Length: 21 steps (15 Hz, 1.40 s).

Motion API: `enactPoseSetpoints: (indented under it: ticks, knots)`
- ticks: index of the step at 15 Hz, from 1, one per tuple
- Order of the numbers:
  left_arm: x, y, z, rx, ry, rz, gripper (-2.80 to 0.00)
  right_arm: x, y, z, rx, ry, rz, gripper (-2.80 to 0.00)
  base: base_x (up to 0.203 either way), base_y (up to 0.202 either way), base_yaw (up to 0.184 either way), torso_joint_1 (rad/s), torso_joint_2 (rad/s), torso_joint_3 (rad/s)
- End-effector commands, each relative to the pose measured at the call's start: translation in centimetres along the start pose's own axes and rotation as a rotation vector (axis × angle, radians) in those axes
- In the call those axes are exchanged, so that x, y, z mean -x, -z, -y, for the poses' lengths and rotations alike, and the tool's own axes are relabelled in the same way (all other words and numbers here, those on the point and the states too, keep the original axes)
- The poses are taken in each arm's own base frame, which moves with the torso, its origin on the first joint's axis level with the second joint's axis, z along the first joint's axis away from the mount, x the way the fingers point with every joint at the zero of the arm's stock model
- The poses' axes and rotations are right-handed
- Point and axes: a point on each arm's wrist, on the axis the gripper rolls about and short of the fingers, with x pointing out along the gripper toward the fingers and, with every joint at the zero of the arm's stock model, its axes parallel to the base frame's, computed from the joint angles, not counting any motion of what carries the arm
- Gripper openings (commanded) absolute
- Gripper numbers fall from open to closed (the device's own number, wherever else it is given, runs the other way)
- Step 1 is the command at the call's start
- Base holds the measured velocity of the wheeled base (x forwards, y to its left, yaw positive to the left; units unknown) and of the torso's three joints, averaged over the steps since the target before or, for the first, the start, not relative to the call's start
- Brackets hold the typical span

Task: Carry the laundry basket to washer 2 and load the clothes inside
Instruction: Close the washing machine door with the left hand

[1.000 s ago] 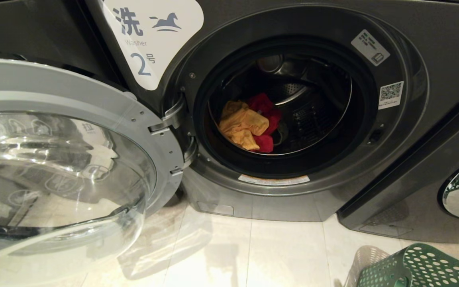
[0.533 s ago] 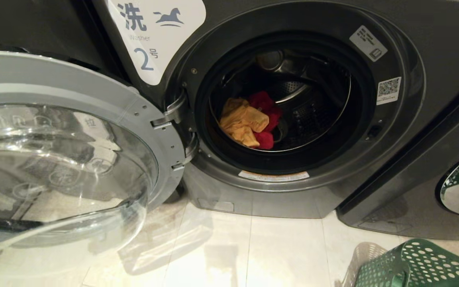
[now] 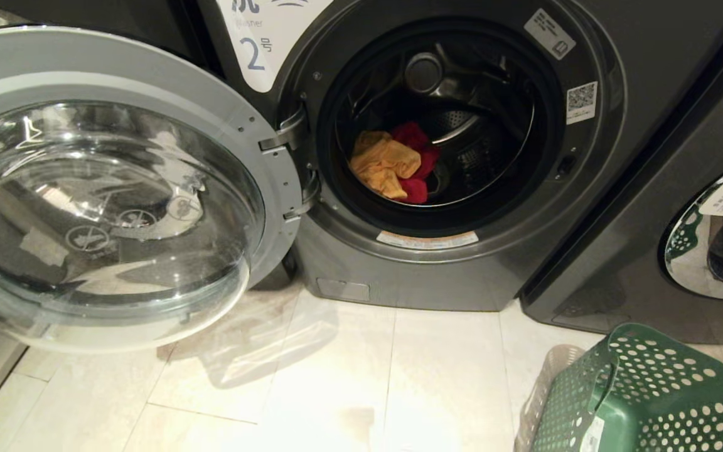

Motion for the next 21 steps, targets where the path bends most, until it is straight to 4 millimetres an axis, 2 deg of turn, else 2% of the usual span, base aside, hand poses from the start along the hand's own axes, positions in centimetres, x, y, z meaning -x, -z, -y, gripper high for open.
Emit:
enactPoseSetpoints:
  ticks: [1, 3, 13, 14, 16, 18, 19, 21]
  knots:
    - [0.0, 0.0, 0.0, 0.0, 0.0, 0.001, -2.8, 0.0, 0.0, 0.0, 0.0, -0.001, -0.002, -2.8, -0.193, 0.0, -0.004, -0.002, 0.0, -0.002]
    - [0.0, 0.0, 0.0, 0.0, 0.0, 0.0, -2.8, 0.0, 0.0, 0.0, 0.0, -0.001, -0.002, -2.8, -0.148, 0.0, -0.001, 0.0, 0.0, 0.007]
    - [0.1, -0.4, 0.0, -0.008, 0.003, 0.024, -2.8, 0.0, 0.0, 0.0, 0.003, -0.001, -0.002, -2.8, 0.0, 0.0, 0.0, 0.0, 0.0, 0.0]
    - [0.4, -1.6, 0.0, -0.022, 0.007, 0.075, -2.8, 0.0, 0.0, 0.0, -0.001, 0.0, -0.002, -2.8, 0.0, 0.0, 0.0, 0.0, 0.0, 0.0]
    - [1.8, -5.4, 0.0, -0.044, 0.006, 0.199, -2.8, 0.0, 0.0, 0.0, -0.001, 0.001, -0.002, -2.8, 0.0, 0.0, 0.0, 0.0, 0.0, 0.0]
    - [3.4, -11.0, 0.0, -0.066, 0.0, 0.292, -2.8, 0.0, 0.0, 0.0, 0.006, 0.001, -0.002, -2.8, 0.0, 0.0, 0.0, 0.0, 0.0, 0.0]
    - [3.1, -14.2, -0.1, -0.074, -0.004, 0.289, -2.8, 0.0, 0.0, 0.0, 0.006, 0.001, -0.002, -2.8, 0.0, 0.0, 0.0, 0.0, 0.0, 0.0]
    - [0.2, -20.4, -0.2, -0.079, -0.034, 0.243, -2.8, 0.0, 0.0, 0.0, -0.001, 0.002, -0.002, -2.8, 0.0, 0.0, 0.0, 0.0, 0.0, 0.0]
